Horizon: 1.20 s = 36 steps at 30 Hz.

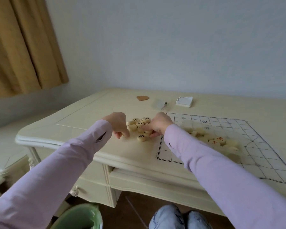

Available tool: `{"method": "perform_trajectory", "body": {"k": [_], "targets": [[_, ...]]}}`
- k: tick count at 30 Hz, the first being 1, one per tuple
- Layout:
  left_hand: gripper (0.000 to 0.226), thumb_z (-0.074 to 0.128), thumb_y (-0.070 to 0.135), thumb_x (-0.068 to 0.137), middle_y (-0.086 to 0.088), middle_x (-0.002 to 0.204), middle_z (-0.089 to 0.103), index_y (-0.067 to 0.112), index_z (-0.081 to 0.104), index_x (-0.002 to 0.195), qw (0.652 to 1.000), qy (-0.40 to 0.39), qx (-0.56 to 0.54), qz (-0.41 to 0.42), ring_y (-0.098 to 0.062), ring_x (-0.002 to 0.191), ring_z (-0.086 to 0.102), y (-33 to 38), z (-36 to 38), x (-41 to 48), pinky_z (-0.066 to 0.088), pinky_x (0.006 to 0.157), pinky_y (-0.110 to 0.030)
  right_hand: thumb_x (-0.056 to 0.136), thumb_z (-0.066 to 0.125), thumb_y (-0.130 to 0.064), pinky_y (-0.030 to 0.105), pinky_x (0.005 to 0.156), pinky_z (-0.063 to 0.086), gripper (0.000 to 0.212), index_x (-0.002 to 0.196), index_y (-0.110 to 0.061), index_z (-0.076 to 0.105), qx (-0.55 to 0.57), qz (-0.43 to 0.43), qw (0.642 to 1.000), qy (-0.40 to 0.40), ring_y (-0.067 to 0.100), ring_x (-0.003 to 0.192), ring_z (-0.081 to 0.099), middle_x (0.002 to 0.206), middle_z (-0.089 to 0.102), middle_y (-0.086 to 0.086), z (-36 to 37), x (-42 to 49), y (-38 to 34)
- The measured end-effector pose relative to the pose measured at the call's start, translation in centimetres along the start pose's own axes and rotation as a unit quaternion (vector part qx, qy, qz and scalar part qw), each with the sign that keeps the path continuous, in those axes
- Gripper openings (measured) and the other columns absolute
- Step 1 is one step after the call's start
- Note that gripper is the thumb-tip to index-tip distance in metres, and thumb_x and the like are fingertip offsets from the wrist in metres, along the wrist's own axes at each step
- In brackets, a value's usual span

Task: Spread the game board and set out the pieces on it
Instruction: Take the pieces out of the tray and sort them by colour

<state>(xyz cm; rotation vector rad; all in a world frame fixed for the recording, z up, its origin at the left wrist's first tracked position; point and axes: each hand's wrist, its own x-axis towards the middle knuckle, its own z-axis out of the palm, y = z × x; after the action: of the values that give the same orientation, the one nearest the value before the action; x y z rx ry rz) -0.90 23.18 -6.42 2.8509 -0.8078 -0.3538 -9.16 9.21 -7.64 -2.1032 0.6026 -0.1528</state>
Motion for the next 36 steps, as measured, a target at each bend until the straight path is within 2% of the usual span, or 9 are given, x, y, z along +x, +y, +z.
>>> {"method": "perform_trajectory", "body": {"k": [5,11,14,17,22,28,31,33,36], "targets": [[0.044,0.078,0.039,0.073,-0.002,0.082,0.074,0.014,0.056,0.102,0.996,-0.062,-0.061,0.024,-0.008,0.065,0.069,1.1,-0.5,-1.2,0.043,0.095,-0.028,0.076,0.076,-0.028,0.031,0.075,0.057,0.028,0.081,-0.011,0.055,-0.06,-0.018,0.998,0.02,0.029,0.08,0.071,0.102,0.07,0.011,-0.2,0.0,-0.2],[0.063,0.079,0.046,0.068,0.002,0.066,0.066,0.014,0.044,0.11,0.997,-0.028,-0.067,0.019,-0.011,0.063,0.063,3.1,1.6,-1.3,0.039,0.062,-0.02,0.073,0.076,-0.015,0.032,0.073,0.056,0.026,0.068,-0.012,0.05,-0.121,-0.006,0.992,-0.023,0.028,0.075,0.071,0.073,0.063,0.005,-1.3,-0.4,-0.6],[0.076,0.08,0.051,0.062,-0.003,0.09,0.067,0.013,0.042,0.116,0.998,0.021,-0.049,0.014,-0.014,0.072,0.055,3.2,2.2,-0.6,0.04,0.061,-0.026,0.068,0.079,-0.005,0.039,0.087,0.056,0.025,0.067,-0.011,0.054,-0.13,0.004,0.989,-0.071,0.027,0.088,0.071,0.084,0.068,0.011,-0.9,-0.2,-0.3],[0.08,0.081,0.05,0.062,-0.006,0.11,0.055,0.011,0.043,0.12,0.997,0.057,-0.056,0.001,-0.018,0.085,0.05,3.1,2.3,-0.1,0.041,0.07,-0.027,0.068,0.077,-0.006,0.029,0.078,0.052,0.025,0.065,-0.01,0.053,-0.169,-0.013,0.984,-0.059,0.022,0.086,0.064,0.084,0.062,0.009,-0.6,0.2,-0.4],[0.073,0.082,0.042,0.065,-0.007,0.109,0.048,0.01,0.047,0.12,0.994,0.079,-0.071,-0.016,-0.019,0.089,0.046,2.6,2.0,0.6,0.041,0.072,-0.027,0.063,0.071,-0.004,0.037,0.092,0.053,0.04,0.102,-0.003,0.065,-0.154,-0.031,0.984,-0.082,0.025,0.093,0.064,0.103,0.069,0.012,0.4,2.0,-0.7],[0.066,0.079,0.031,0.072,-0.015,0.12,0.048,0.008,0.047,0.125,0.992,0.092,-0.09,-0.012,-0.021,0.094,0.046,2.2,1.7,1.4,0.047,0.08,-0.031,0.081,0.055,0.006,0.042,0.098,0.049,0.034,0.115,0.003,0.062,-0.131,-0.06,0.985,-0.098,0.029,0.097,0.065,0.105,0.066,0.016,0.0,2.0,-1.0],[0.053,0.076,0.025,0.077,-0.004,0.098,0.048,0.013,0.049,0.121,0.991,0.091,-0.1,-0.002,-0.011,0.074,0.049,2.4,1.4,1.3,0.049,0.081,-0.03,0.088,0.043,0.011,0.038,0.095,0.051,0.037,0.12,0.003,0.059,-0.075,-0.05,0.991,-0.096,0.029,0.093,0.065,0.104,0.062,0.014,-0.7,1.4,-0.9],[0.062,0.077,0.022,0.076,-0.01,0.109,0.044,0.013,0.048,0.129,0.99,0.097,-0.106,0.014,-0.012,0.063,0.05,2.6,1.1,1.2,0.049,0.077,-0.028,0.091,0.035,0.013,0.034,0.089,0.053,0.04,0.126,0.003,0.053,-0.028,-0.045,0.994,-0.092,0.028,0.083,0.061,0.096,0.055,0.009,-1.3,1.0,-0.9],[0.062,0.076,0.023,0.076,-0.01,0.124,0.044,0.024,0.051,0.132,0.988,0.122,-0.053,0.073,-0.023,0.095,0.054,3.2,1.0,1.2,0.038,0.079,-0.023,0.093,0.031,0.015,0.037,0.083,0.053,0.04,0.128,0.008,0.048,0.016,-0.034,0.994,-0.104,0.031,0.085,0.059,0.102,0.055,0.016,-2.0,0.5,-0.8]]}}
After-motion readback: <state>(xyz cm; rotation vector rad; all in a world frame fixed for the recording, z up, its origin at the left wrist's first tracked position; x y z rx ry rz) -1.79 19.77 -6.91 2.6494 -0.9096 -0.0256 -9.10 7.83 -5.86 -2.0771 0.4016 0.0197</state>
